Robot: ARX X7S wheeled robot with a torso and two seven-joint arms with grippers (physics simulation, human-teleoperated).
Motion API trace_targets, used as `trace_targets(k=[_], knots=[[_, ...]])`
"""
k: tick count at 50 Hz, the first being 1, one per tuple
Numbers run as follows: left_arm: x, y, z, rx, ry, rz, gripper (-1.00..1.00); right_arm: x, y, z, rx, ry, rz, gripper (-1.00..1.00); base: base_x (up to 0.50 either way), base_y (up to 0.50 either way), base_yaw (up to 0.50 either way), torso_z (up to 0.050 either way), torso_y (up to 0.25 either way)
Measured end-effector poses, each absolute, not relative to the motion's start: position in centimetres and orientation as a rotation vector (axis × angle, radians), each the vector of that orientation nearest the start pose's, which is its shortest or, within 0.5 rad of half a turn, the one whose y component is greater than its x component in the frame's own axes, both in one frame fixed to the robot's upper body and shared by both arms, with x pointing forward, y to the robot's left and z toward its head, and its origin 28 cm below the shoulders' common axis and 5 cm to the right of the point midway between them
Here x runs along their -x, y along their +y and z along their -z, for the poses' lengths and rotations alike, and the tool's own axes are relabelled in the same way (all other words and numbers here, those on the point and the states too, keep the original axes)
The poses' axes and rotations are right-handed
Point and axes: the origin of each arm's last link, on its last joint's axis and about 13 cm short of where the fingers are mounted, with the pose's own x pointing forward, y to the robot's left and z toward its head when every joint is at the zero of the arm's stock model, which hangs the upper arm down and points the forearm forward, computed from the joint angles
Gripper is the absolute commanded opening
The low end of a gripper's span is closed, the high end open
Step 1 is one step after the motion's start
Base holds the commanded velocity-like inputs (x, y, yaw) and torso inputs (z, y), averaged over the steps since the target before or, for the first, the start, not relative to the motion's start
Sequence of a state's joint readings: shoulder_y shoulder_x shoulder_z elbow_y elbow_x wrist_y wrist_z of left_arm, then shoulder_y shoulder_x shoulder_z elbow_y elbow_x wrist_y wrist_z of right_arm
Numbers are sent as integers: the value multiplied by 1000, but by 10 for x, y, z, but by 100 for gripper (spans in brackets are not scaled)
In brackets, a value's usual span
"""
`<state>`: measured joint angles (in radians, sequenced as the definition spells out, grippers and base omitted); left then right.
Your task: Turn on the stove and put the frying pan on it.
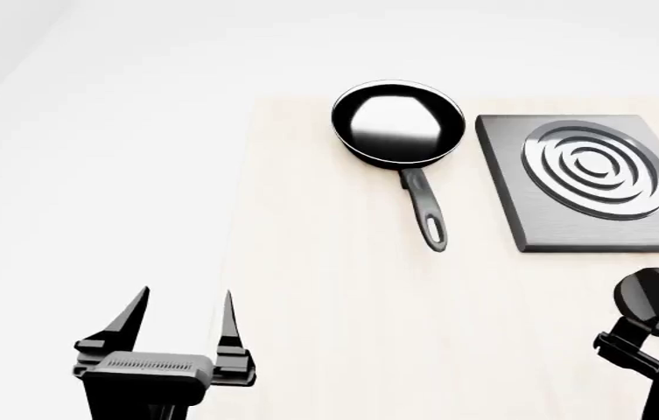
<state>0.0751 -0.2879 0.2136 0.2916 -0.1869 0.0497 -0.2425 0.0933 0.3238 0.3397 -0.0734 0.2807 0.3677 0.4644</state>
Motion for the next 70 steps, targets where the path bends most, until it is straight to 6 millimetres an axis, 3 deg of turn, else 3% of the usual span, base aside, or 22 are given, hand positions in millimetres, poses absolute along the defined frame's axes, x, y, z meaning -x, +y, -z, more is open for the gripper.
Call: trace_targets(k=[47,70], knots=[[-191,216,-57,-25,-206,39,100,-243,-262,-47,39,152,841,100,0,0,0,0,0],[-191,216,-56,-25,-204,42,100,-247,-271,-47,51,165,871,100,0,0,0,0,0]])
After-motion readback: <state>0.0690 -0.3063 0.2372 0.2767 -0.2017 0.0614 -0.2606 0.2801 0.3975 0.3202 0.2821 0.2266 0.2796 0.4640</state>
